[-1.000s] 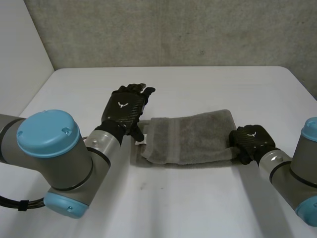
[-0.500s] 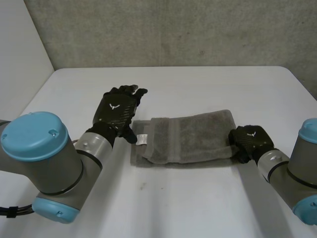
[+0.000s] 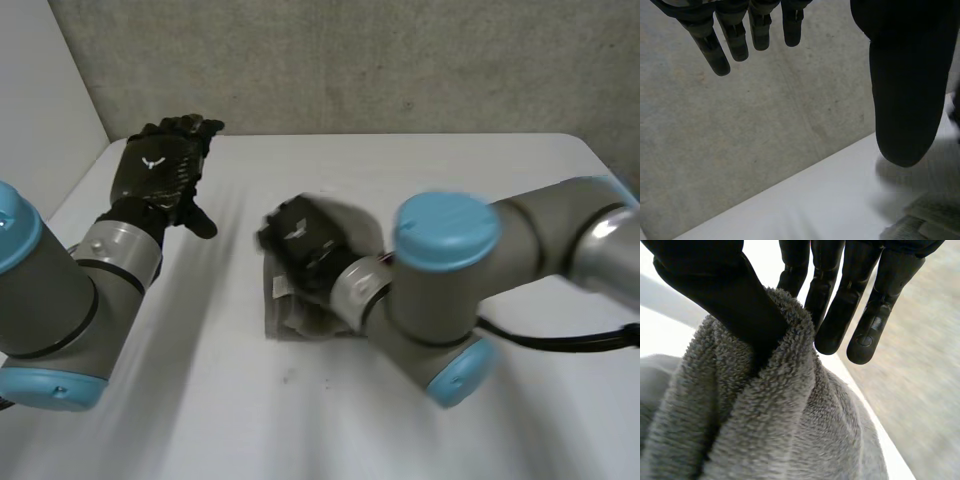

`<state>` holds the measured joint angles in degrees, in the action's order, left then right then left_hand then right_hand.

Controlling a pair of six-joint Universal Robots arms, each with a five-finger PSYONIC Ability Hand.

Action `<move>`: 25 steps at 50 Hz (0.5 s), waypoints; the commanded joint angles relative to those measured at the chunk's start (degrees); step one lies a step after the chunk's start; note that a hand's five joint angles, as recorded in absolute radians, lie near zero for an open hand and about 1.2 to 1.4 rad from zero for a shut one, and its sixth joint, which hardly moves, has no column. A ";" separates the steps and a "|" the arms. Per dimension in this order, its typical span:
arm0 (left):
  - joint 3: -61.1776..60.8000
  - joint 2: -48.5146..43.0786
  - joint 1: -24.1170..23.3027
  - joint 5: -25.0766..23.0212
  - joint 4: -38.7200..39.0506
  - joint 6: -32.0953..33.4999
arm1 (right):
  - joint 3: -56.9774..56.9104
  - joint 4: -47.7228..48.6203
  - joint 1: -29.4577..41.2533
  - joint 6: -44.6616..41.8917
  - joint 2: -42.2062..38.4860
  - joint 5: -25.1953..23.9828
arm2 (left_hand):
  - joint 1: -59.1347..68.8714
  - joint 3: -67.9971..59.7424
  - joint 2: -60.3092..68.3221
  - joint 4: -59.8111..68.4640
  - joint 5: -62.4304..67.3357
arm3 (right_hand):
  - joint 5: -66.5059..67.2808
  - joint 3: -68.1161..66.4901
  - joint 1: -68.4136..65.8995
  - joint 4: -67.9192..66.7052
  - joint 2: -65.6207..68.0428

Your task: Fold the towel.

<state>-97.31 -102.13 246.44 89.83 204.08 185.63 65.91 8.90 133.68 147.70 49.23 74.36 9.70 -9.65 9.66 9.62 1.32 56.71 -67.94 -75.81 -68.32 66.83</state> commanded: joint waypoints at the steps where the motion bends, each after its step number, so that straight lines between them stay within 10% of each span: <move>1: 0.02 0.09 0.80 -0.01 0.00 0.00 | -0.69 0.15 2.29 -1.01 -4.57 -5.02 | 0.52 -0.56 0.56 0.59 -1.10 | 13.29 -12.06 -4.19 -11.68 13.17; 3: 0.02 0.09 0.89 -0.01 0.00 0.00 | -0.78 0.15 2.29 -0.92 -4.49 -4.22 | 0.52 -0.56 0.56 0.59 -1.10 | 5.95 -4.72 3.15 -4.34 5.83; 7: 0.10 -0.17 0.89 -0.01 0.00 0.00 | 0.00 0.06 1.85 -0.48 -1.78 2.96 | 0.52 -0.56 0.56 0.59 -1.10 | -56.71 57.94 65.81 58.32 -56.83; 25: 6.78 -8.43 -5.18 0.43 -2.81 -10.20 | 7.39 -3.52 -8.16 28.41 9.57 11.16 | 2.71 -2.75 2.74 2.78 1.08 | -56.71 57.94 65.81 58.32 -56.83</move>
<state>-94.28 -106.54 244.84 89.90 203.80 181.65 72.76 8.79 129.92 162.02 57.59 86.07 9.89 -10.01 9.66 9.97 1.32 3.73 -12.38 -11.87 -13.39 12.78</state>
